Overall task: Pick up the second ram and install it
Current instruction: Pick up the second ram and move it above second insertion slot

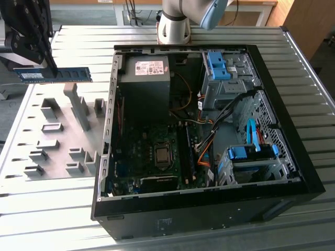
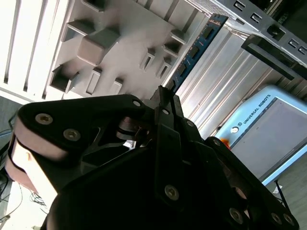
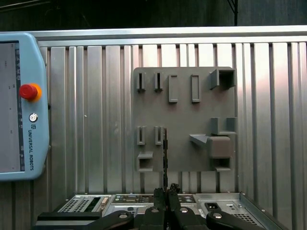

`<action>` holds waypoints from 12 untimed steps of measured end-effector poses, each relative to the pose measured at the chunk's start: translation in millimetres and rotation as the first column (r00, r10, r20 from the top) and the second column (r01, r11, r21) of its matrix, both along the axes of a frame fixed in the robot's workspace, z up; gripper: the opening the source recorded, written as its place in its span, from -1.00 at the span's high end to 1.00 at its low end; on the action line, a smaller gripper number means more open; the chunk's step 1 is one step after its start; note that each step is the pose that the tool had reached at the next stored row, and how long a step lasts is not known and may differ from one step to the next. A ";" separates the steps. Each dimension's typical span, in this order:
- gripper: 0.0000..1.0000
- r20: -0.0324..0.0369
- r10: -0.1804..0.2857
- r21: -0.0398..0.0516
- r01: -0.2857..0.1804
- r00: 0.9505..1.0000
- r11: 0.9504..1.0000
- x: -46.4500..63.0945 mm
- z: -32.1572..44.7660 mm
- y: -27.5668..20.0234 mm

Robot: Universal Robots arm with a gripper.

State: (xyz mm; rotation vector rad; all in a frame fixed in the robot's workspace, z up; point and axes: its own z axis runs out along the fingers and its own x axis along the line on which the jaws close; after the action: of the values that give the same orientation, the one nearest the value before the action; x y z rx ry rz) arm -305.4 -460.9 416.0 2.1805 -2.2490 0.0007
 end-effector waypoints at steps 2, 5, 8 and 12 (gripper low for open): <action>0.72 0.000 0.000 0.000 0.000 1.000 1.000 1.9 0.1 0.0; 0.72 0.000 0.000 0.000 0.000 1.000 1.000 3.7 0.0 0.0; 0.72 0.000 0.000 0.000 0.000 1.000 1.000 4.9 0.1 0.0; 0.72 0.000 0.000 0.000 0.000 1.000 1.000 6.8 0.0 0.0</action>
State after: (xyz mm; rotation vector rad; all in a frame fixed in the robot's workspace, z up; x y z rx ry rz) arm -298.6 -460.9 416.0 2.1804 -2.2490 0.0008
